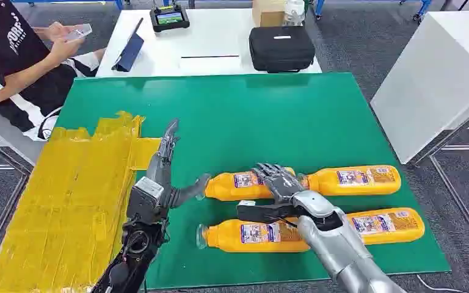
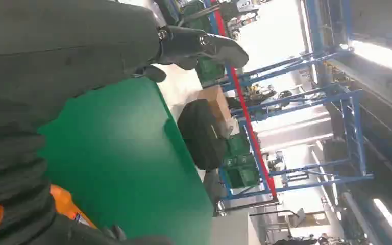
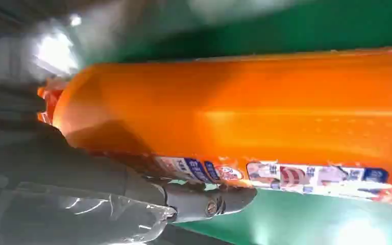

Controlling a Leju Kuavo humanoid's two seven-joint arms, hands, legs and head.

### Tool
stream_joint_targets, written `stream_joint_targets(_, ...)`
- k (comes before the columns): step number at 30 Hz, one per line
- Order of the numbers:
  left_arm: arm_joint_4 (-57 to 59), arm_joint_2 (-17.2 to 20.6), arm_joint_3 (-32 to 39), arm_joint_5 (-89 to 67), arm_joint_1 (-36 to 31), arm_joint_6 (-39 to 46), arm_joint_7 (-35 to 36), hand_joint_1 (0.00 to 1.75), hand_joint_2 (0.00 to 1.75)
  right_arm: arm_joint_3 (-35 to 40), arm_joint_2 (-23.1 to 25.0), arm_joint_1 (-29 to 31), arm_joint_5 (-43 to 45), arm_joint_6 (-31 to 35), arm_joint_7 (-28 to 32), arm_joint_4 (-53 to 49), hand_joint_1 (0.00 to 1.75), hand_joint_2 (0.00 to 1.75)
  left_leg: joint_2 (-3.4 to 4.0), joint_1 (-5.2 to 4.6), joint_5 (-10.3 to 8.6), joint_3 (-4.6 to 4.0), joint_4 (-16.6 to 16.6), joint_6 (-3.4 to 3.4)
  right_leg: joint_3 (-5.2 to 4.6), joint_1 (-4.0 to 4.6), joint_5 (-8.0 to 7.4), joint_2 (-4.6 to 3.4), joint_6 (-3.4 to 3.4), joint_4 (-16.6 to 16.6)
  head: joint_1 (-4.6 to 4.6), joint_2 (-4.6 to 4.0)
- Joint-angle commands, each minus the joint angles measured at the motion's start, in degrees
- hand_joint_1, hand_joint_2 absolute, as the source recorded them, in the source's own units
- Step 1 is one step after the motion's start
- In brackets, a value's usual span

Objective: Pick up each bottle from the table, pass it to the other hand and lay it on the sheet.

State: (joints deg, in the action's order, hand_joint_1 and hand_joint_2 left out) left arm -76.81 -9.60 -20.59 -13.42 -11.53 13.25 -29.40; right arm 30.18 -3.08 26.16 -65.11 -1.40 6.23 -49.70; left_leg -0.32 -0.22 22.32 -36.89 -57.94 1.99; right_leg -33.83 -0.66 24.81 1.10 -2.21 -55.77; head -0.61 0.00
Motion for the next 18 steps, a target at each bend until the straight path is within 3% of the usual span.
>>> stream_joint_targets(1,4.47,0.22,-0.29,0.63,-2.44,-0.18,0.60,0.00,1.75,1.77,0.75,1.31,-2.40,3.99,-4.51,11.87,0.02,1.75,-0.11,0.02,0.00,0.22,0.08,-0.07,0.26,0.02,0.03,0.07,0.05,0.11,0.00,0.00)
stream_joint_targets(5,4.51,0.30,-0.29,0.62,-2.21,-0.14,0.59,0.00,1.75,1.81,0.85,1.12,-2.78,4.74,-4.74,11.62,0.02,1.75,-0.05,0.03,0.02,0.26,0.07,-0.08,0.46,0.04,0.01,0.00,0.04,0.11,0.02,0.00)
stream_joint_targets(6,4.51,0.30,-0.29,0.62,-2.21,-0.14,0.59,0.00,1.75,1.81,0.85,1.12,-2.78,4.74,-4.74,11.62,0.35,1.75,-0.07,0.03,0.02,0.36,0.12,-0.12,0.57,0.03,0.04,0.01,0.07,0.15,0.00,0.00)
stream_joint_targets(7,4.41,0.45,-0.39,0.61,-2.01,-0.15,0.56,0.00,1.75,1.41,0.87,0.71,-3.15,5.64,-5.13,10.97,1.41,1.75,-0.04,0.03,0.01,0.33,0.09,-0.10,0.51,0.03,0.02,0.01,0.06,0.12,0.00,0.00)
stream_joint_targets(9,4.55,0.61,-0.45,0.58,-1.80,-0.10,0.54,0.00,1.75,1.13,0.80,0.35,-3.90,6.57,-5.76,10.53,1.36,1.75,-0.07,0.03,0.00,0.42,0.12,-0.12,0.57,0.03,0.02,0.03,0.08,0.14,0.00,0.00)
stream_joint_targets(14,4.69,0.73,-0.62,0.52,-1.58,-0.07,0.25,0.00,1.75,0.40,0.49,-1.10,-6.15,10.06,-4.91,8.00,1.59,1.75,-0.06,0.03,0.02,0.40,0.09,-0.08,0.55,0.04,0.02,0.04,0.05,0.13,-0.02,0.00)
stream_joint_targets(18,3.76,1.04,-0.56,0.51,-1.01,-0.21,0.19,0.00,1.75,-1.29,0.45,-2.36,-6.56,13.27,-3.20,4.63,1.57,1.75,-0.05,0.02,0.04,0.46,0.12,-0.10,0.63,0.02,0.05,0.01,0.06,0.15,0.00,0.00)
